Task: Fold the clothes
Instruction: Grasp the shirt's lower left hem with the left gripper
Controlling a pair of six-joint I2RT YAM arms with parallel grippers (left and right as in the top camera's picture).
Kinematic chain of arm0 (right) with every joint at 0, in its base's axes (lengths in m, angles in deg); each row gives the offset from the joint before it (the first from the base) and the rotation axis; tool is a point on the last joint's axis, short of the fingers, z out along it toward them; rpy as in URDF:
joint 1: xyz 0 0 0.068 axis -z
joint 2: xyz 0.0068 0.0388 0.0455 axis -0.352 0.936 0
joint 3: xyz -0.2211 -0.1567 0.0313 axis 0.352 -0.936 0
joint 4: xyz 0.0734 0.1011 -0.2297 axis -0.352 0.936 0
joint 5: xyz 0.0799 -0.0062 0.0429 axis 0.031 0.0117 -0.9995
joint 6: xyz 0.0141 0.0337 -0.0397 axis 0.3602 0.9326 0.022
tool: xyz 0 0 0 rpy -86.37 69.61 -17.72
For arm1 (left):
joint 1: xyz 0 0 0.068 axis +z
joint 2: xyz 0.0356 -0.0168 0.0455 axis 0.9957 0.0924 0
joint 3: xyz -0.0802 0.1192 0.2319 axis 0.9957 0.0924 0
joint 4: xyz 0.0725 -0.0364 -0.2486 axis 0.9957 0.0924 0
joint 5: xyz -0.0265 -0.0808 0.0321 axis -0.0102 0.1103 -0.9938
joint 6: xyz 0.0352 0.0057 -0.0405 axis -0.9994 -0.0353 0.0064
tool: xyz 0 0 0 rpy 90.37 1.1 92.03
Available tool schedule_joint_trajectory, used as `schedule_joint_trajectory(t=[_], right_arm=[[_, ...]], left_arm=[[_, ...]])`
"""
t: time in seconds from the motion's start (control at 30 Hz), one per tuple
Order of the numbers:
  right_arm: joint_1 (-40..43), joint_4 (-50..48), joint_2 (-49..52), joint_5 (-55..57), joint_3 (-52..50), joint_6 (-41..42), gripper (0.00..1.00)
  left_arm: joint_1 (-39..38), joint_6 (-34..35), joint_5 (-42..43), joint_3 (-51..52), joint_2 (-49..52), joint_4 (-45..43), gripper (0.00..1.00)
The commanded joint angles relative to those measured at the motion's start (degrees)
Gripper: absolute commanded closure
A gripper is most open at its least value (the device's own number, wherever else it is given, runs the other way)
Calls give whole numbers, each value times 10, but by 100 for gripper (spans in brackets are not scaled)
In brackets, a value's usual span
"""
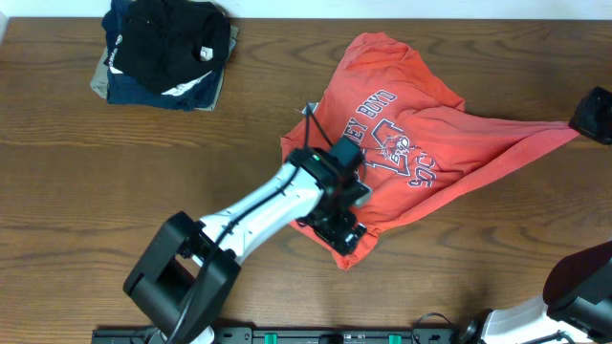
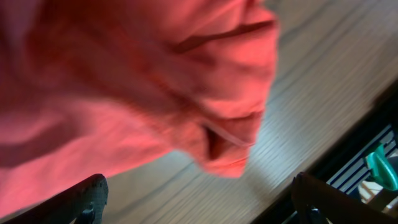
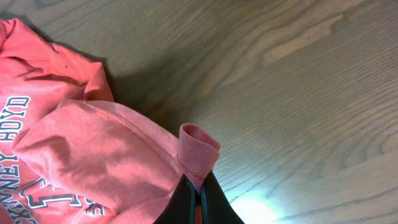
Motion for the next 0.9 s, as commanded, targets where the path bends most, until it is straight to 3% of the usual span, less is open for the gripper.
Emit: schedule_joint_trajectory(t=[0.0,0.43,0.63,0.7,0.77,0.87], right_arm=[[1,-3,-1,-2,-8,-9,99],[1,-3,-1,-9,-17,-9,99],[1,-2,-1,-20,-17,-9,99],[1,-2,-1,-22,-17,-9,99],[1,-2,-1,-24,-17,-9,99],[1,0,-1,-24,-17,-9,99]], left_arm=[[-28,15,-4,-3,-6,-13,1],[-57,35,-38,-3,52,-8,0],[-37,50,-23,-21,83,10,9],[-32,50,-19,-21,83,10,21],[-31,49,-16,-21,82,10,46],[-31,49,-16,-21,82,10,64]])
